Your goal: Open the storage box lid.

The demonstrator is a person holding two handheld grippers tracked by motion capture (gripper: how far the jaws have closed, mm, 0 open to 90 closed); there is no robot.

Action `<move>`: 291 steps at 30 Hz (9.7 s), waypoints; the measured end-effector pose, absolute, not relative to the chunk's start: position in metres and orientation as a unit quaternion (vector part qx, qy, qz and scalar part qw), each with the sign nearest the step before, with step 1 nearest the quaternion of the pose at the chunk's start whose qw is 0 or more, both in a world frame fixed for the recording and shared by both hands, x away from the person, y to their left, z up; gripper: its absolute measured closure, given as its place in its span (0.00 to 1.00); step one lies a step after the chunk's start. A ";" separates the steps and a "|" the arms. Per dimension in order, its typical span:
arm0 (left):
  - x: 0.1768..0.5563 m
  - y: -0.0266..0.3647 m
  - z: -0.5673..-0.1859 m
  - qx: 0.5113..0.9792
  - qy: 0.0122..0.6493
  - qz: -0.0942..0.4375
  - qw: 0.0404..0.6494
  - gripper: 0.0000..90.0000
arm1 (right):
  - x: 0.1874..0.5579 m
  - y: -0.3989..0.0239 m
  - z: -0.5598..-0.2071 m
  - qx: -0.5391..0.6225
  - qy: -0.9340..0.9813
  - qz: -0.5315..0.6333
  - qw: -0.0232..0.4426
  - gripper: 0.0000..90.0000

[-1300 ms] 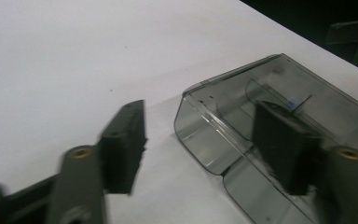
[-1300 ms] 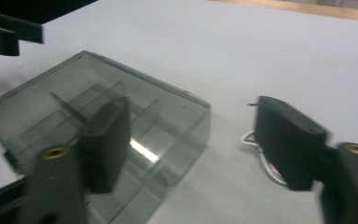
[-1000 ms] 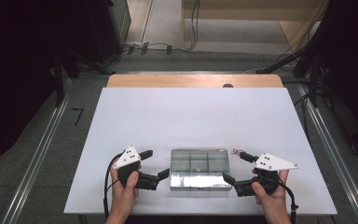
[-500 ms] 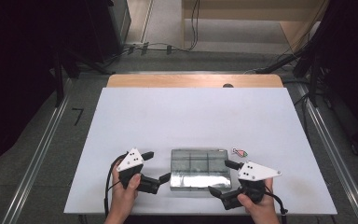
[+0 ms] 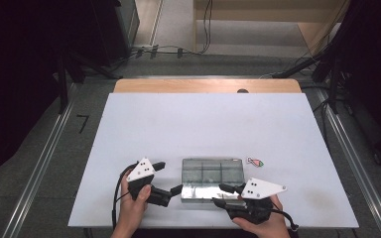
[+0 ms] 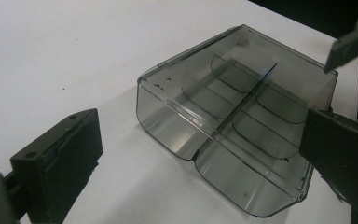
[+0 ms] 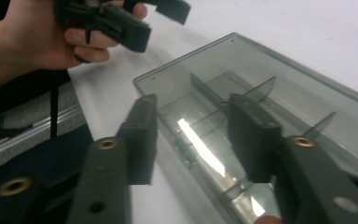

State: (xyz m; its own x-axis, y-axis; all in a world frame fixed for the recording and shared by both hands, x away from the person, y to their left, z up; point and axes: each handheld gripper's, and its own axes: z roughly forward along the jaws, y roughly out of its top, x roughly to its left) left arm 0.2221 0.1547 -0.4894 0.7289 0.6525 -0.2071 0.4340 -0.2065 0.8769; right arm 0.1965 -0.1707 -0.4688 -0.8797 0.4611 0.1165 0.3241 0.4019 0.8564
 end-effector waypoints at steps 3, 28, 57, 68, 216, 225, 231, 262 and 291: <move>0.222 0.154 -0.490 0.769 0.355 0.102 0.523 0.00 | 0.193 -0.165 -0.473 0.224 0.842 0.487 0.061 0.76; 0.222 0.152 -0.491 0.769 0.348 0.089 0.528 0.00 | 0.186 -0.156 -0.504 0.235 0.875 0.422 0.045 0.98; 0.223 0.153 -0.491 0.767 0.346 0.084 0.534 0.00 | 0.187 -0.161 -0.501 0.251 0.870 0.420 0.067 0.98; 0.222 0.153 -0.490 0.766 0.344 0.085 0.536 0.00 | 0.186 -0.162 -0.497 0.248 0.866 0.428 0.074 0.98; 0.284 0.137 -0.471 0.724 0.353 0.097 0.585 0.77 | 0.291 -0.237 -0.448 0.318 0.775 0.530 0.134 0.58; 0.286 0.138 -0.474 0.722 0.357 0.094 0.586 0.78 | 0.298 -0.231 -0.459 0.331 0.769 0.532 0.125 0.80; 0.287 0.138 -0.474 0.716 0.367 0.095 0.586 0.79 | 0.299 -0.229 -0.462 0.332 0.767 0.533 0.132 0.82; 0.294 0.134 -0.485 0.706 0.401 0.111 0.573 0.82 | 0.313 -0.223 -0.474 0.379 0.747 0.534 0.115 0.86; 0.305 0.134 -0.501 0.705 0.450 0.065 0.545 0.69 | 0.326 -0.216 -0.489 0.427 0.752 0.497 0.076 0.69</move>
State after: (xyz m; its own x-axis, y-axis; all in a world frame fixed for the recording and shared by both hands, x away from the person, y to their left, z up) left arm 0.3050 0.1345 -0.5009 0.5876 0.7042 -0.3985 0.5637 -0.0029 0.8260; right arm 0.3256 -0.2156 -0.4888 -0.6245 0.7169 0.3100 0.5661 0.1421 0.8120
